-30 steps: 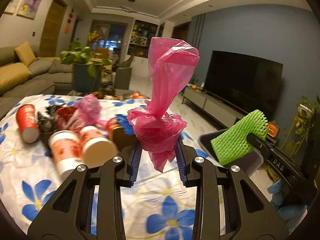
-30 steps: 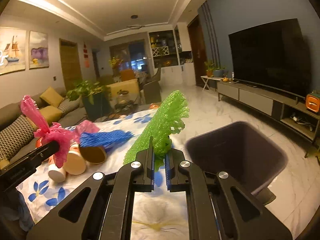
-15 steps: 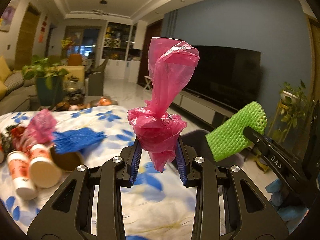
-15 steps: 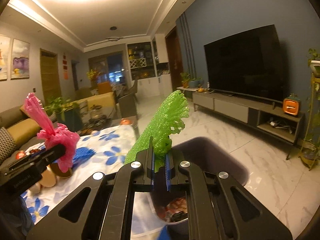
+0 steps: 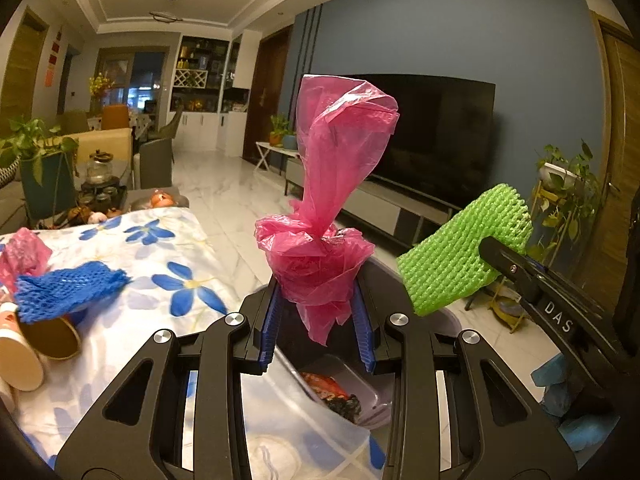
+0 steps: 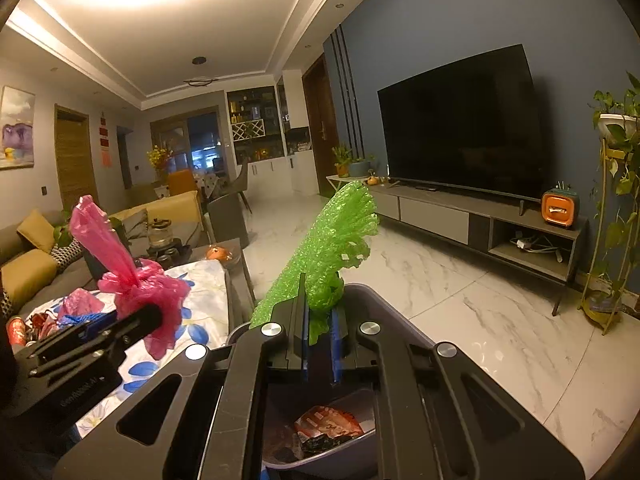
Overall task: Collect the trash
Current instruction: 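Carry the pink bag and green foam sleeve over the grey bin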
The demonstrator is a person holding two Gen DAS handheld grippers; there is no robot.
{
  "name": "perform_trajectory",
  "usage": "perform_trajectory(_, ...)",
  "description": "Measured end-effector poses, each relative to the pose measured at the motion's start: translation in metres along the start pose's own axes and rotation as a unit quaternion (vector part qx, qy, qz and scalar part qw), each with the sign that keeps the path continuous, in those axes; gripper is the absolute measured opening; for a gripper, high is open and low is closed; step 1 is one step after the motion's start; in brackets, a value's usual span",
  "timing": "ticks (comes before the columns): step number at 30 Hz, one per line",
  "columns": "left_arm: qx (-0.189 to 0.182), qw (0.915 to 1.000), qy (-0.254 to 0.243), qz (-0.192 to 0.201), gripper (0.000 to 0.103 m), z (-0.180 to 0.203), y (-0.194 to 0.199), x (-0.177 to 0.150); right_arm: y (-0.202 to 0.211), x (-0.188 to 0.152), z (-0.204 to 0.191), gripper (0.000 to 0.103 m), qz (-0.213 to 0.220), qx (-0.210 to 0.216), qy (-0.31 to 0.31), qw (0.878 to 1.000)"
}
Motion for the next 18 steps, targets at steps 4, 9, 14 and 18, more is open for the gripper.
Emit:
perform_trajectory(4, -0.005, 1.0, -0.002, -0.004, 0.032, 0.004, -0.011, -0.001, -0.003, 0.001, 0.002, 0.009, 0.001, -0.001, 0.001, 1.0)
perform_trajectory(9, -0.008, 0.9999, -0.006, -0.009, 0.032, 0.01, -0.021, -0.003, -0.007, -0.002, 0.008, 0.009, -0.002, 0.0, -0.003, 1.0)
perform_trajectory(14, -0.009, 0.9998, -0.004, -0.016, 0.032, 0.014, -0.028, -0.007, -0.011, -0.005, 0.006, 0.01, -0.006, 0.0, -0.004, 1.0)
perform_trajectory(18, -0.012, 0.9998, -0.002, -0.019, 0.032, 0.017, -0.031, -0.007, -0.012, -0.006, 0.006, 0.01, -0.006, 0.001, -0.005, 1.0)
Point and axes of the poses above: each gripper's, at about its wrist camera, not at the fingertips, and y roughly against the way its jaws point, z to its right, x to its top, the point moved 10 cm from there along -y, roughly the way its jaws point, and after that the axes turned 4 degrees about x, right-handed, at the moved point
